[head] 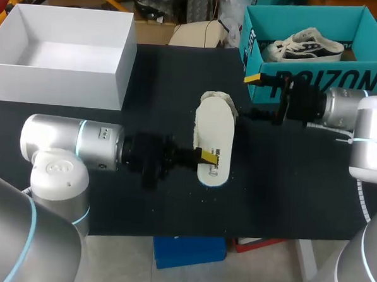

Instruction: Take the shoe out of the shoebox, open the shoe tongue, remove and reinsert the insole, then place the shoe into the shoebox

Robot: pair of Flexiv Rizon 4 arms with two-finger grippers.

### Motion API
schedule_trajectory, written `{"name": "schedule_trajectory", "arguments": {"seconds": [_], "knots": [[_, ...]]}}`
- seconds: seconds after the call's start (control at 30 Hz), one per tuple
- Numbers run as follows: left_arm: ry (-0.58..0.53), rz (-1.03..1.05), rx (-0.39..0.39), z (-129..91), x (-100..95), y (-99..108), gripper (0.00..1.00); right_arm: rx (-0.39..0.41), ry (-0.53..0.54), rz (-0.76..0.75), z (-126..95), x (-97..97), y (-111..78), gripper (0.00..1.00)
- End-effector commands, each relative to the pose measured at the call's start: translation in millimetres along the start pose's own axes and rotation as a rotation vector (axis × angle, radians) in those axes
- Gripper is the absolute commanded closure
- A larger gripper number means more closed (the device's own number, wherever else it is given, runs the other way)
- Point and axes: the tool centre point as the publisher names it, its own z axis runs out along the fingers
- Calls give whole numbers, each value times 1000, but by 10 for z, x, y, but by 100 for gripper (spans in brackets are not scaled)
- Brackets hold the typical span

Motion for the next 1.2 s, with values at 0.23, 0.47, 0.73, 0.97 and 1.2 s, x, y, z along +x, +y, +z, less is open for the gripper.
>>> {"name": "schedule_trajectory", "arguments": {"seconds": [0.23,0.47,0.73,0.97,1.2], "knots": [[-7,61,8,-34,276,510,100,-2,1,0,7,-6,-4,0],[9,95,1,-82,331,843,100,-2,1,0,7,-6,-4,0],[2,100,13,-63,309,1039,100,-2,1,0,7,-6,-4,0],[-1,108,77,-50,279,1089,100,-2,1,0,7,-6,-4,0],[23,94,77,-89,264,1060,100,-2,1,0,7,-6,-4,0]]}}
